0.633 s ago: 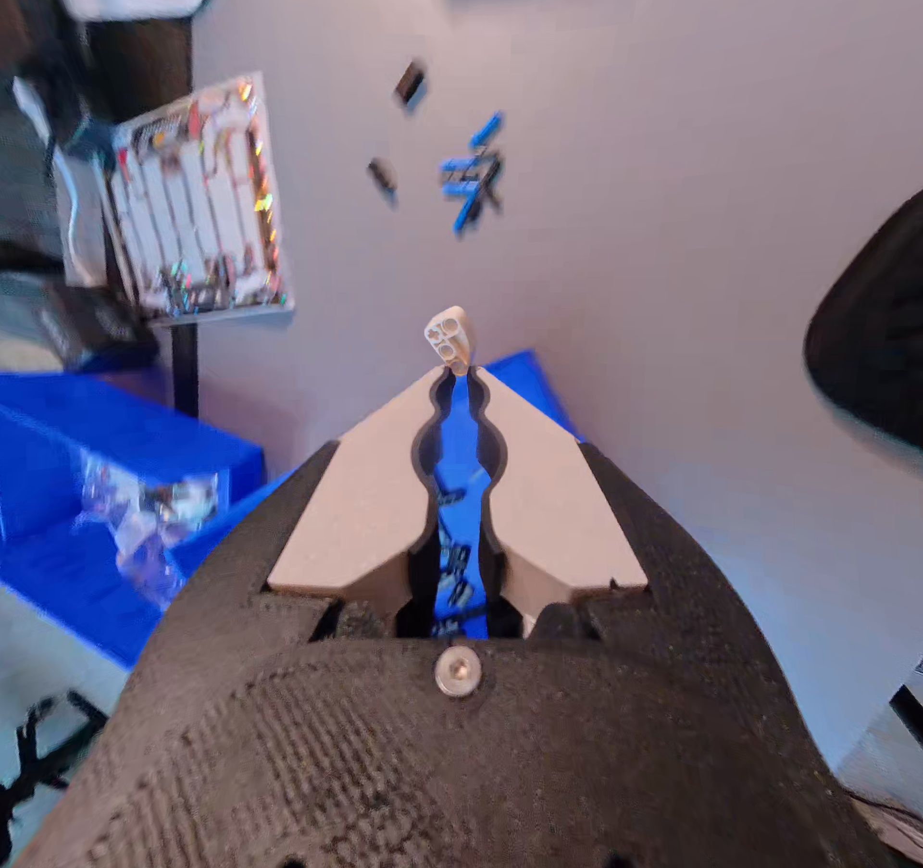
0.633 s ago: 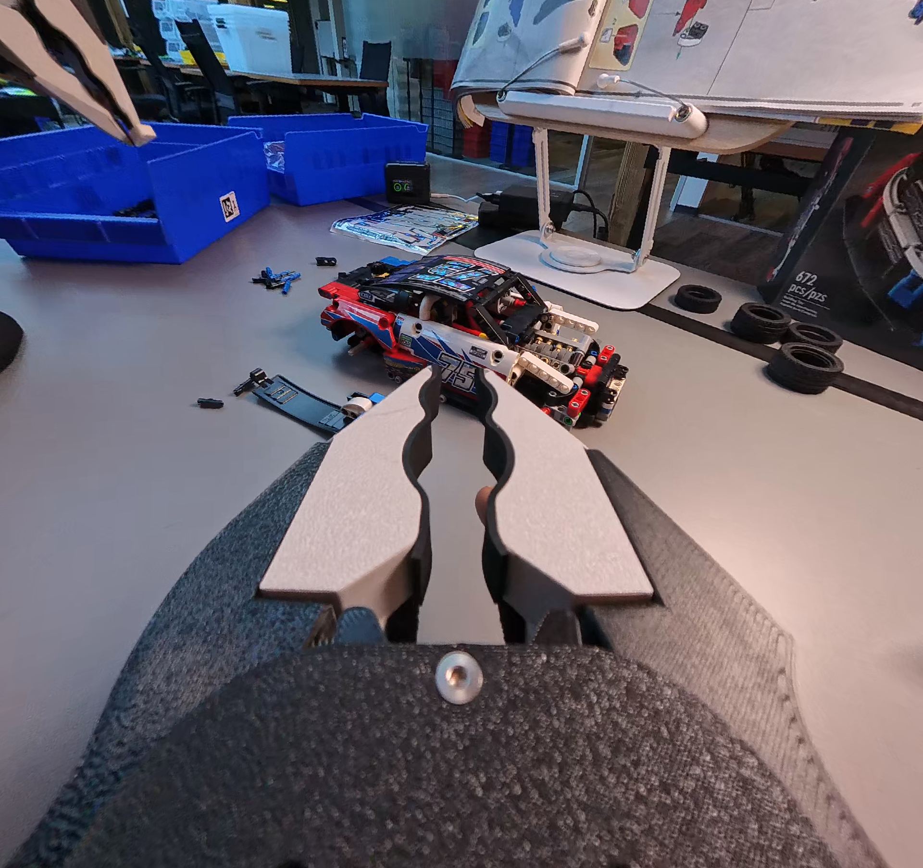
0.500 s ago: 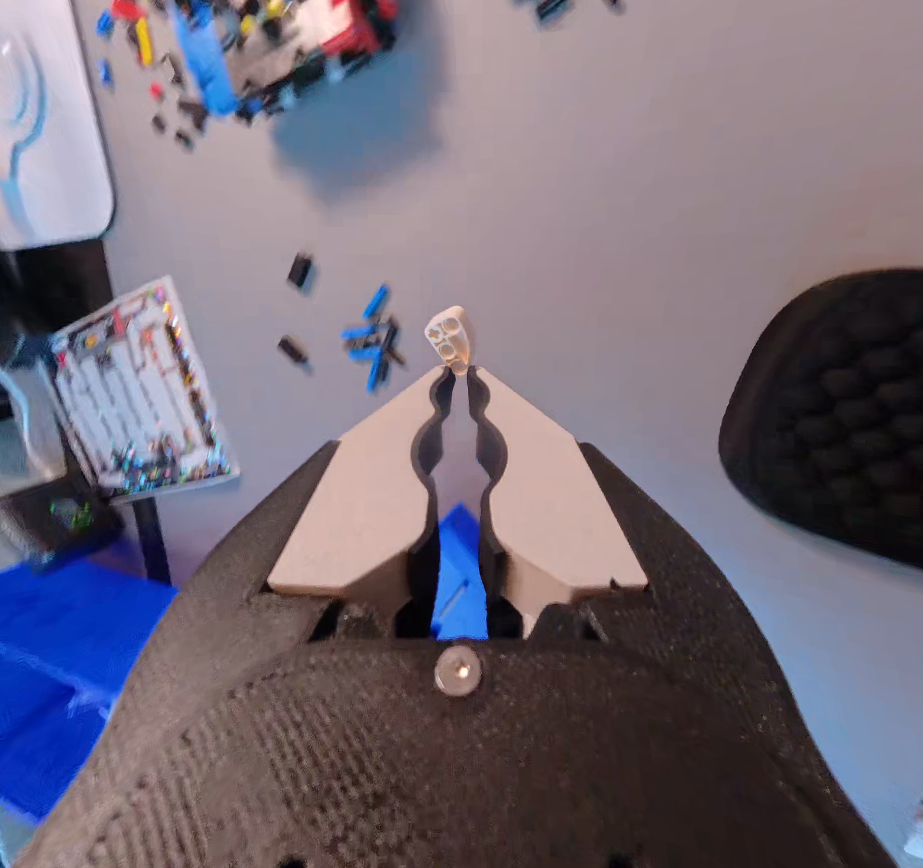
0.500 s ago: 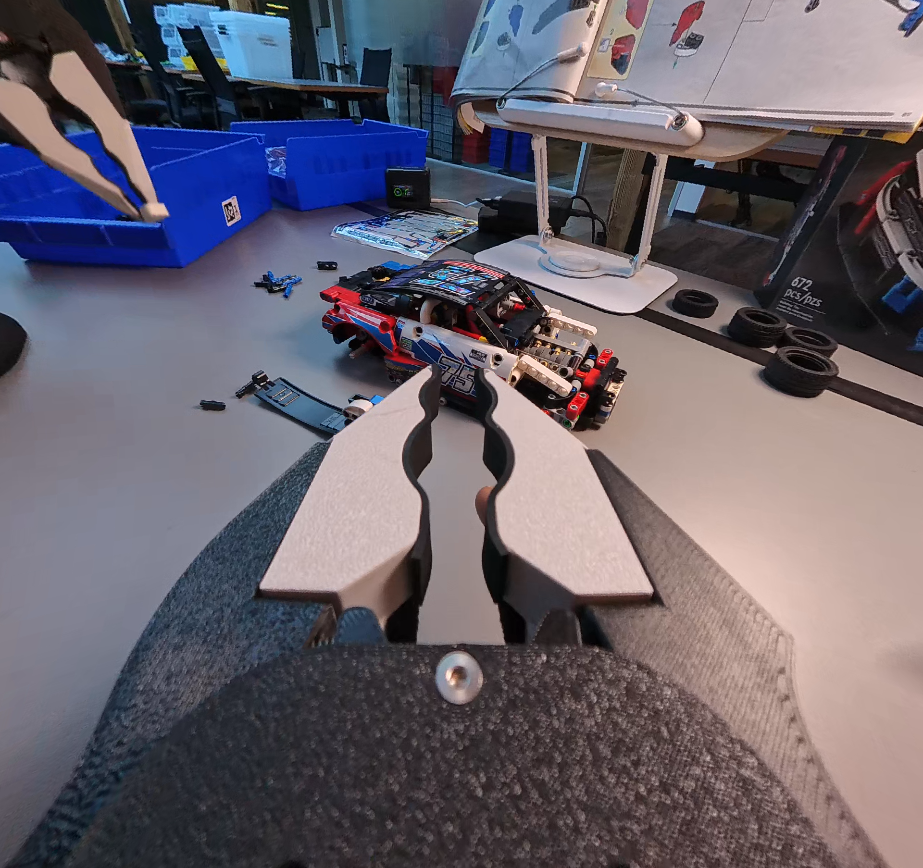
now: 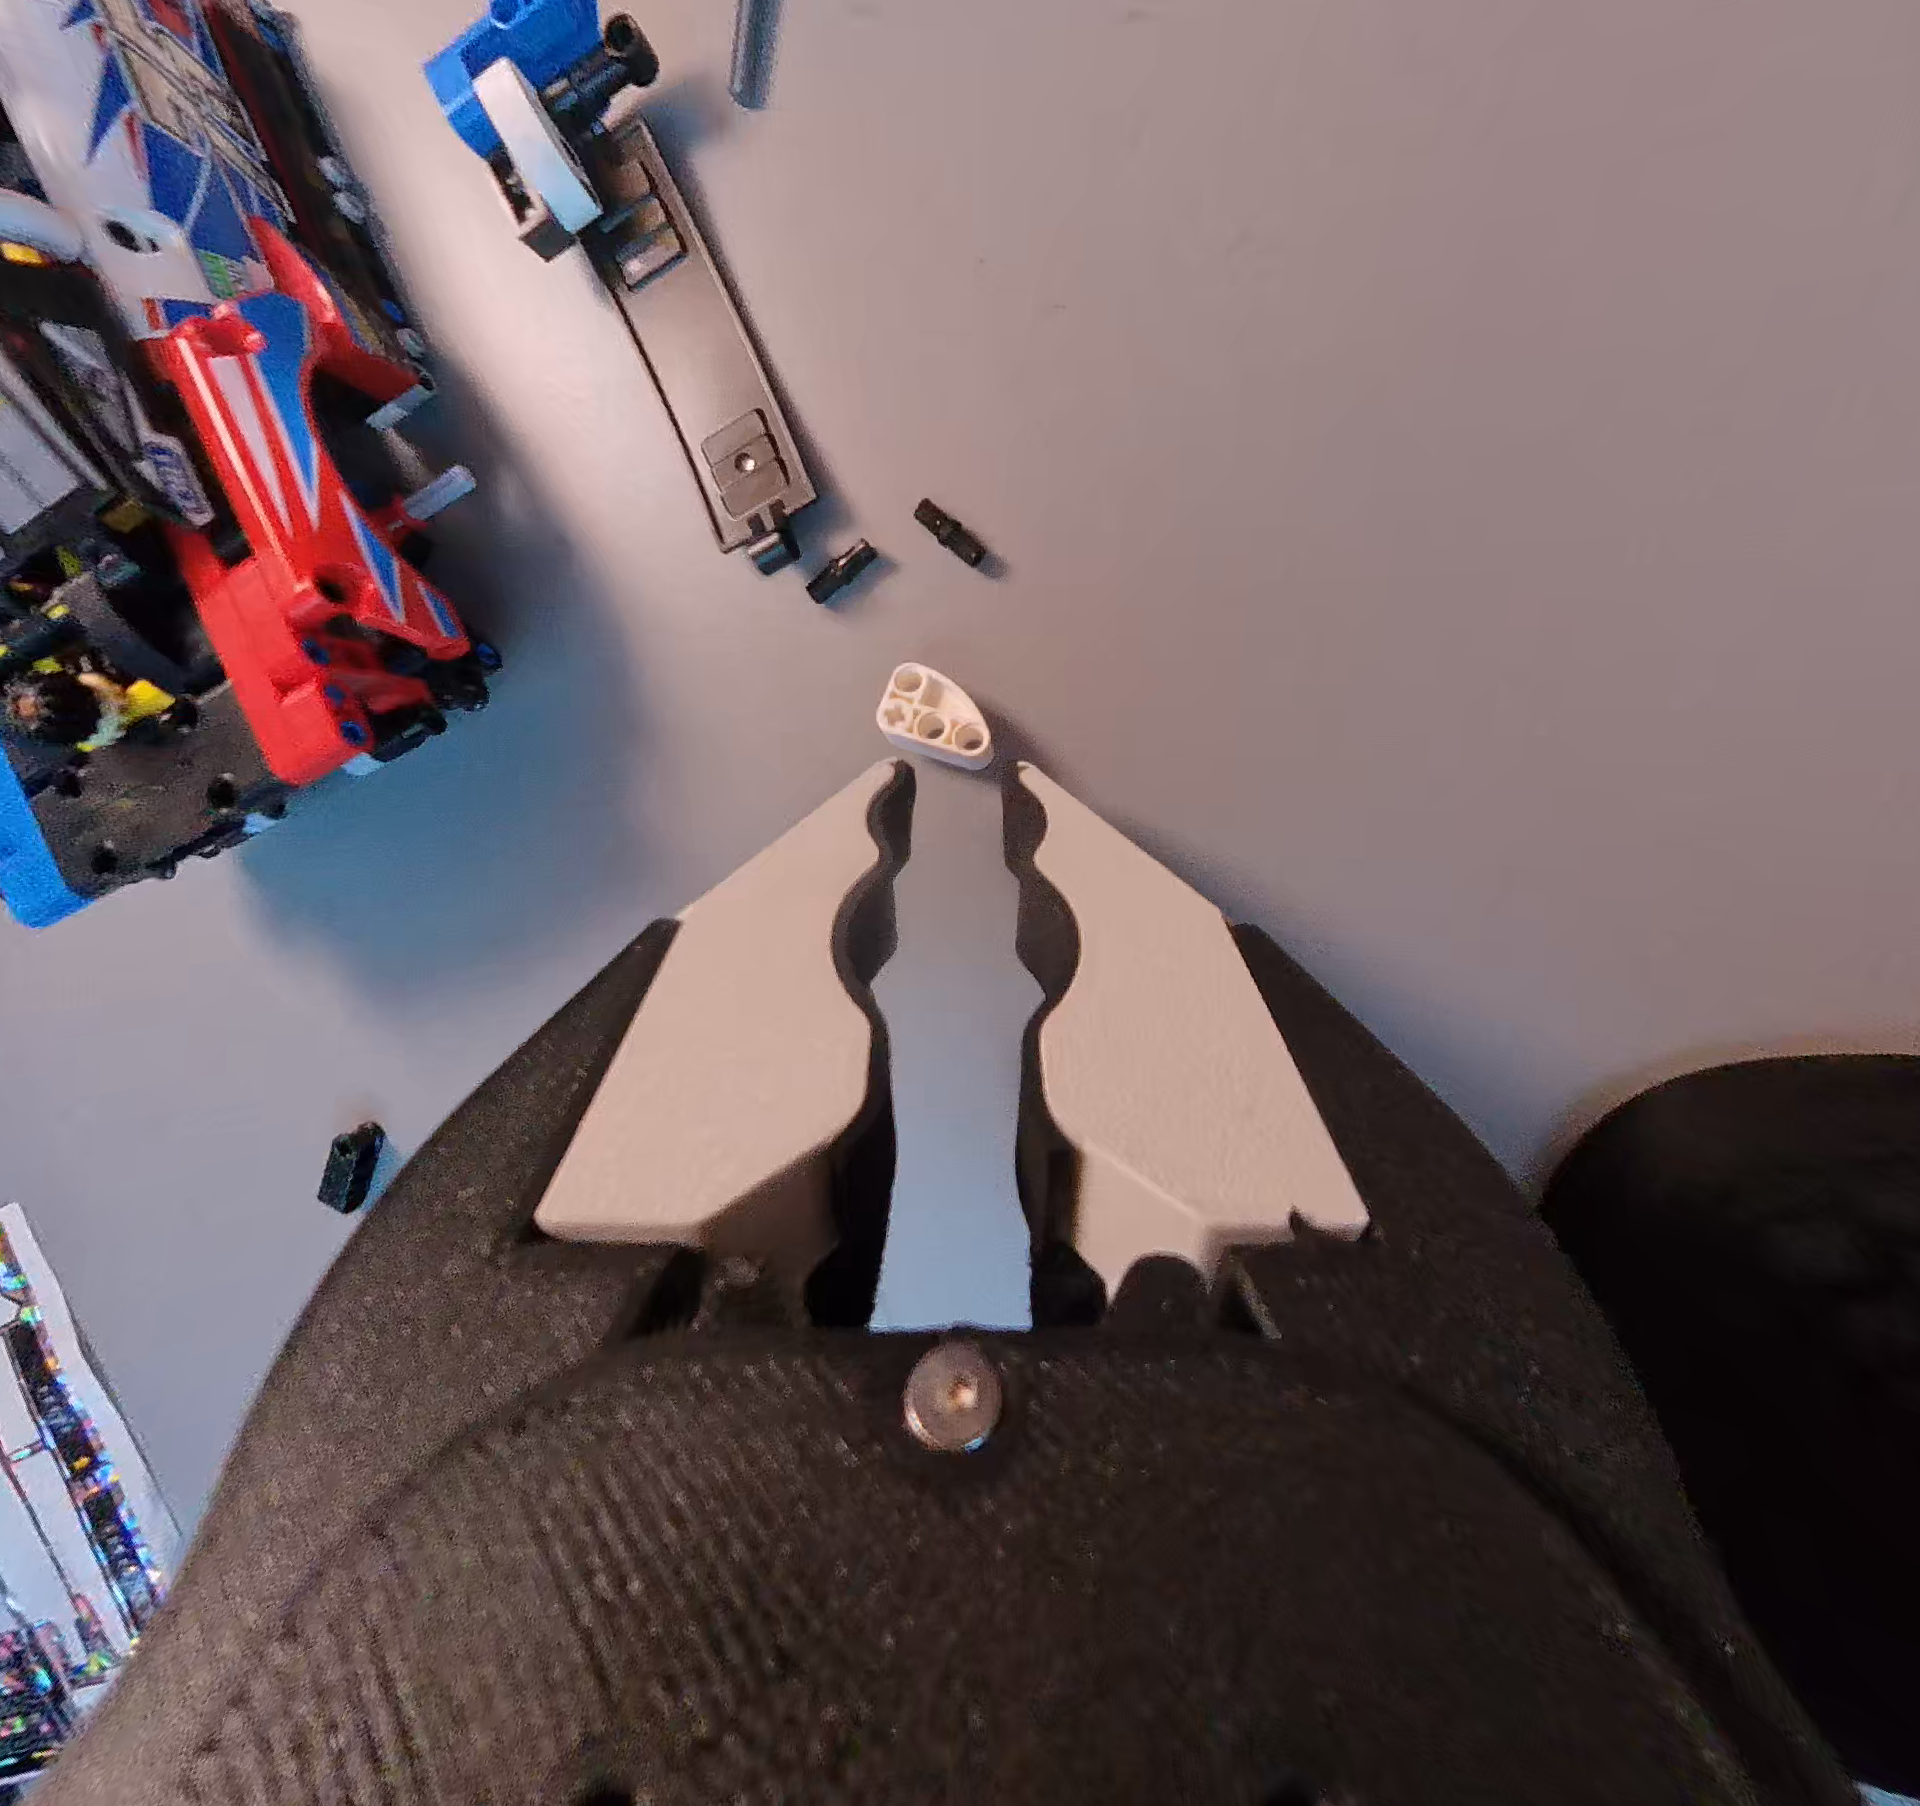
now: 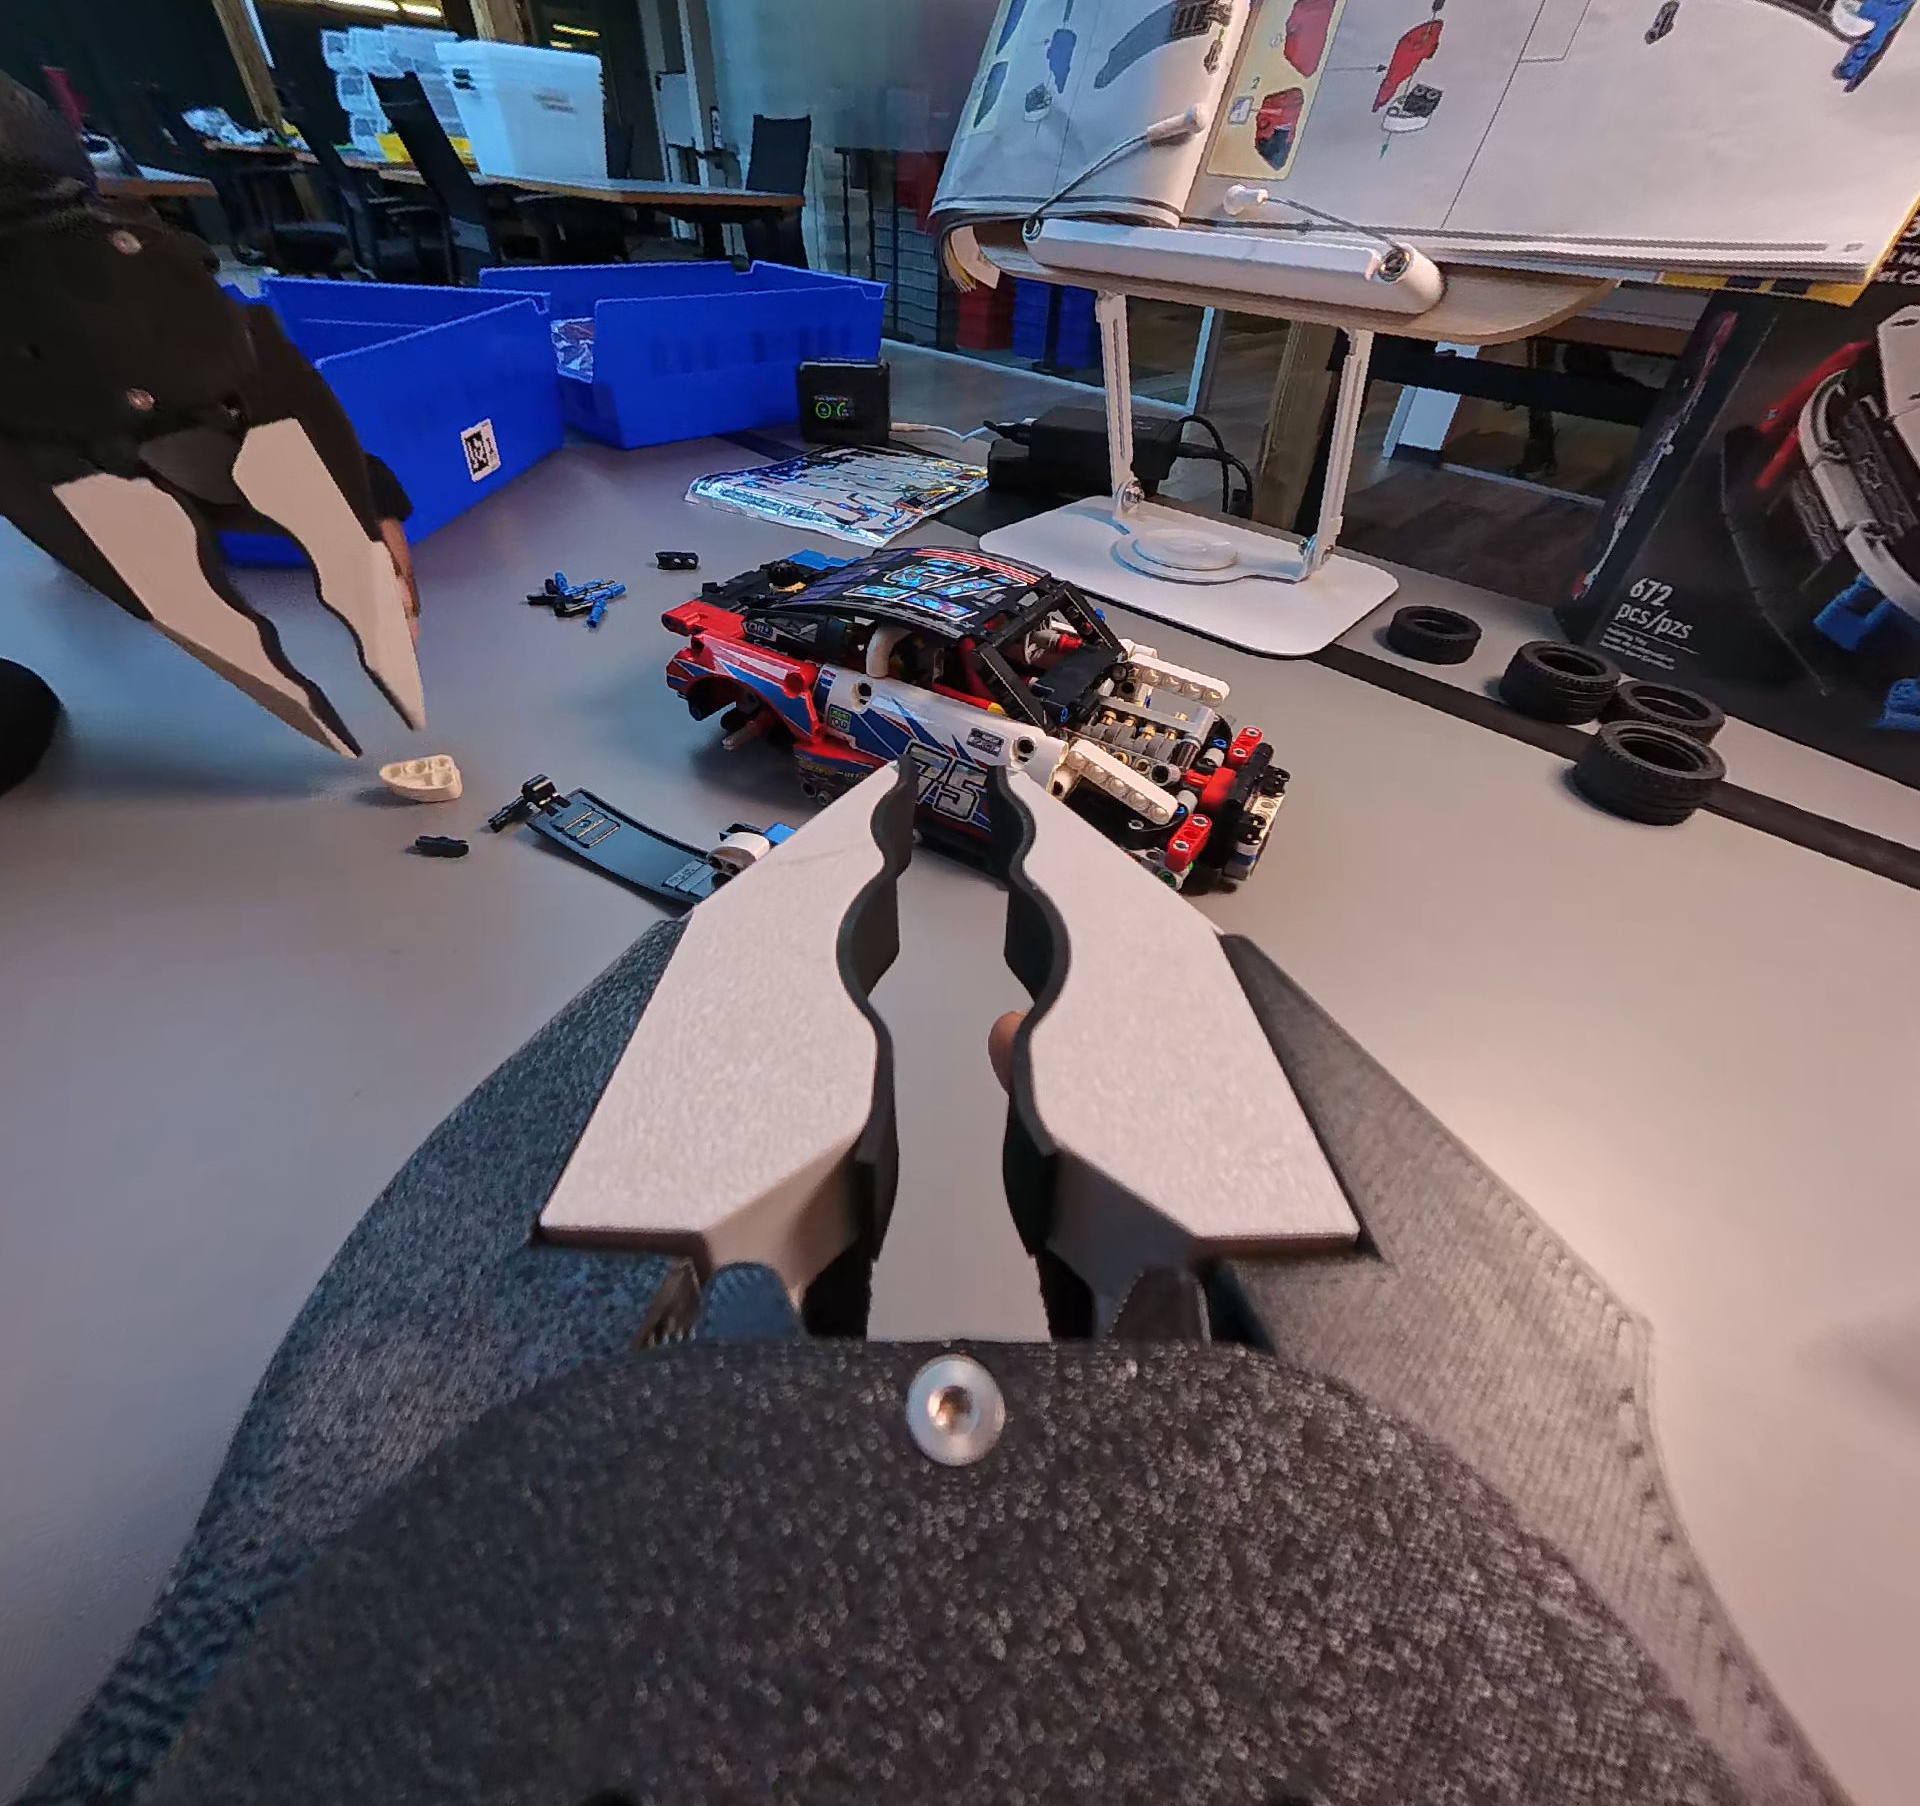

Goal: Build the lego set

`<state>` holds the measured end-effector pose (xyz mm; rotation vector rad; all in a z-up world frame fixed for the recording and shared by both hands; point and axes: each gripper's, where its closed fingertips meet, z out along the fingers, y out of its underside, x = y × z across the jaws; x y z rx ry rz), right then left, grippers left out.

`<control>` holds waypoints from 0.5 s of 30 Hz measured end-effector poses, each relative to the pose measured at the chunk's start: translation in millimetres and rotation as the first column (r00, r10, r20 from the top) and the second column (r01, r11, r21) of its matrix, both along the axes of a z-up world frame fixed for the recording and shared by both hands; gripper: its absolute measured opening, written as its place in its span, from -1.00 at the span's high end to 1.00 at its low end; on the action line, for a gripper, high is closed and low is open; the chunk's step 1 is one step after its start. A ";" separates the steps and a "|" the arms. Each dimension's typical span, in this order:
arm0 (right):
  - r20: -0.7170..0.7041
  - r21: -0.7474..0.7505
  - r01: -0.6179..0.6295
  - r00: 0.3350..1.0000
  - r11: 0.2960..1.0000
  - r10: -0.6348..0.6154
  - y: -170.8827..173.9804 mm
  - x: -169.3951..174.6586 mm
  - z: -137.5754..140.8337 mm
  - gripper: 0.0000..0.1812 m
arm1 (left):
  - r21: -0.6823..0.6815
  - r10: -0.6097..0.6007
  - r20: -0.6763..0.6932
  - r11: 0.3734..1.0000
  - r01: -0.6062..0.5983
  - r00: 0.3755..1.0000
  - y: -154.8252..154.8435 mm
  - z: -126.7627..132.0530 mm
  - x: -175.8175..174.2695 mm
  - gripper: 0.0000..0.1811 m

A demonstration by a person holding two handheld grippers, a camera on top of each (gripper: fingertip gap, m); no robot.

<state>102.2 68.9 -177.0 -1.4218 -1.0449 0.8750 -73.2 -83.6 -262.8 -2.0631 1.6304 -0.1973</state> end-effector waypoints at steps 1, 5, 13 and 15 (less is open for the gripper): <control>-0.001 0.000 0.001 1.000 1.000 -0.001 0.3 0.5 0.2 0.88 | 0.008 0.021 0.032 1.000 -0.021 0.999 0.5 9.4 -4.4 0.82; -0.005 -0.001 0.002 1.000 1.000 -0.002 0.4 1.7 1.3 0.88 | 0.116 0.239 0.181 0.958 -0.263 0.954 18.7 81.2 -73.6 0.76; -0.010 0.003 -0.012 1.000 1.000 0.012 -2.9 1.0 4.2 0.88 | -0.036 0.796 0.602 0.106 -0.994 0.063 19.4 162.8 -404.3 0.70; -0.009 0.002 -0.011 1.000 1.000 0.011 -2.7 1.0 3.7 0.88 | -0.140 0.830 0.540 -0.076 -0.987 -0.141 2.0 125.5 -447.4 0.68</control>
